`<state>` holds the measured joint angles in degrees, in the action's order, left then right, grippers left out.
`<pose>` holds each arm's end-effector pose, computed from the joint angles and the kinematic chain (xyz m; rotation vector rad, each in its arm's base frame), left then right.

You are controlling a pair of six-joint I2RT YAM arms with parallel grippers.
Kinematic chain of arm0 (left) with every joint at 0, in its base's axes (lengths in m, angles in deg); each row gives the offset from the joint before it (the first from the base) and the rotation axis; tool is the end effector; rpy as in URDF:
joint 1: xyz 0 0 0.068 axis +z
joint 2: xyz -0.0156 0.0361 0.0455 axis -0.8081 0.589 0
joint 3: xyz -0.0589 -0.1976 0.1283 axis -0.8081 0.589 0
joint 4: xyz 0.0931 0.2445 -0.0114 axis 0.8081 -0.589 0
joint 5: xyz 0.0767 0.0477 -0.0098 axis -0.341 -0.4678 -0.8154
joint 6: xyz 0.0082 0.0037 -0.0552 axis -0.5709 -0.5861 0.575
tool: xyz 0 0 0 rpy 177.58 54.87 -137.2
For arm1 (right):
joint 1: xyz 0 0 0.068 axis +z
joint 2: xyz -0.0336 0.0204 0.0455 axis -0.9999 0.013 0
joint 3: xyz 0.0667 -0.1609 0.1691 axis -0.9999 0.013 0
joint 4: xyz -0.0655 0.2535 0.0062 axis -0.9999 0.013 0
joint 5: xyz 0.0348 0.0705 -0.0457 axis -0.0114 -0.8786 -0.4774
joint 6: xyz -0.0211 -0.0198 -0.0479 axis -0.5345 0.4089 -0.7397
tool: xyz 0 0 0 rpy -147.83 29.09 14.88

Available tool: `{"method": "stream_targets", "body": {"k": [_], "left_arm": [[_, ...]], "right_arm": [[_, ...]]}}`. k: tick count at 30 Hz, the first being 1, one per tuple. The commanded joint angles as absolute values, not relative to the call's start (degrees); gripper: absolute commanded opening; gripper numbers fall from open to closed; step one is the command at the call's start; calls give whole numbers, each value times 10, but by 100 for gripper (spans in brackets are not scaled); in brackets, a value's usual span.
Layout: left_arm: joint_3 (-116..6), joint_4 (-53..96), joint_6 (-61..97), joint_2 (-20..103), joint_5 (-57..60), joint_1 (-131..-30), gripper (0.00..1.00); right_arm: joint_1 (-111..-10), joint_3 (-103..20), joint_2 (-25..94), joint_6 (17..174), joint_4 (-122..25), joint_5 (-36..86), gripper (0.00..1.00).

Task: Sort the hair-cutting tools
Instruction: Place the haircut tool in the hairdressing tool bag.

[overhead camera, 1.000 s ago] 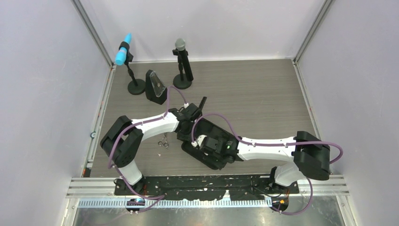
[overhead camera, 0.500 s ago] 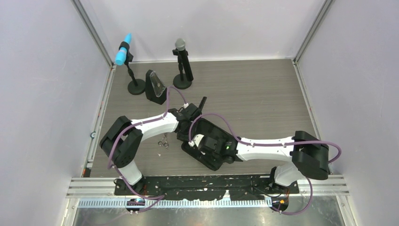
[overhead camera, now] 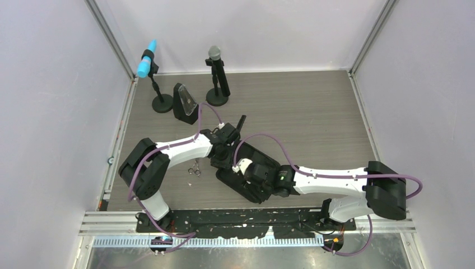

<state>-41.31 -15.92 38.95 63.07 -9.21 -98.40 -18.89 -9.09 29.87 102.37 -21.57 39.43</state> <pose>0.2219 -0.2155 0.1331 0.2898 2.8601 -0.2167 0.0913 0.2422 0.1580 -1.2252 2.3649 0.3500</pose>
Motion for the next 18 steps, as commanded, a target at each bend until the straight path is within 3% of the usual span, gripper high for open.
{"method": "stream_targets", "body": {"k": [1, 9, 18], "left_arm": [[-402, -131, 409, 633, -35, -993, 34], [-404, -131, 409, 634, -34, -992, 35], [-403, -130, 407, 634, -30, -992, 34]], "right_arm": [[-189, -82, 298, 1051, -216, 380, 42], [-189, -77, 317, 1054, -221, 371, 34], [-189, -108, 320, 1033, -196, 384, 6]]}}
